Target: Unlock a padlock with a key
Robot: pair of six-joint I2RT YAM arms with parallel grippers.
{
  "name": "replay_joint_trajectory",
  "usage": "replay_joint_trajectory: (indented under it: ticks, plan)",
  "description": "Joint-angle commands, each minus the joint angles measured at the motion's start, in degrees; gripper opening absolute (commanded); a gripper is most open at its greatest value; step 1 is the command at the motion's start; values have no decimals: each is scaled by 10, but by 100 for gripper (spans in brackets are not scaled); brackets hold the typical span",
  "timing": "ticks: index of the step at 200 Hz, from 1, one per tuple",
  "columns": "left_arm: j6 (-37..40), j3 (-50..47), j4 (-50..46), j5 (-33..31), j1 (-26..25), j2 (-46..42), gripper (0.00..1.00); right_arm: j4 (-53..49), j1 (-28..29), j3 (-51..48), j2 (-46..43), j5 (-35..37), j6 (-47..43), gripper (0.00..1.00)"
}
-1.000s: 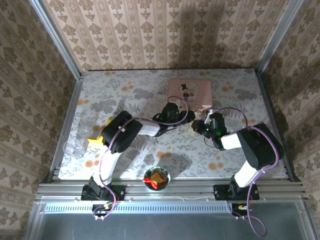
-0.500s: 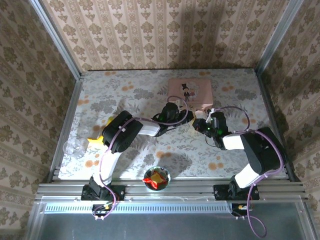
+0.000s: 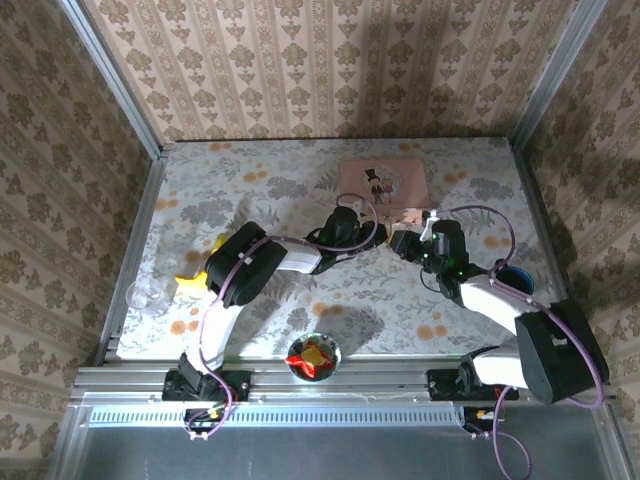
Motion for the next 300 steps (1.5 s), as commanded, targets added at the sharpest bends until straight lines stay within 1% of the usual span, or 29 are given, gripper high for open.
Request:
replay_joint_trajectory:
  ticks: [1,19,40,68,82,128,183,186,200,224,261,300]
  plan:
    - [-22,1,-37,-4,-5,-42,0,-87,4,5,-32,37,-41,27]
    - [-31,15,-103,-7,-6,-61,0,-144,15,18,-50,66,-71,22]
    - [-25,33,-184,-14,-6,-87,0,-211,43,47,-57,114,-104,21]
    - [-33,36,-224,-22,-4,-113,0,-278,77,91,-39,172,-129,21]
    - [-46,41,-242,-24,-4,-114,0,-296,88,108,-22,187,-131,21]
    - [-89,50,-226,5,-2,-89,0,-318,129,152,32,215,-139,21]
    - [-93,55,-223,11,0,-83,0,-334,176,190,73,275,-165,22]
    - [-93,55,-223,12,0,-82,0,-335,178,192,88,280,-167,22]
    - [-98,56,-221,17,1,-79,0,-333,187,200,103,297,-174,24]
    - [-106,56,-212,26,2,-74,0,-320,195,207,127,322,-185,26]
    - [-108,51,-212,26,3,-77,0,-298,198,210,157,350,-195,31]
    - [-111,50,-212,29,4,-74,0,-275,202,211,172,363,-208,32]
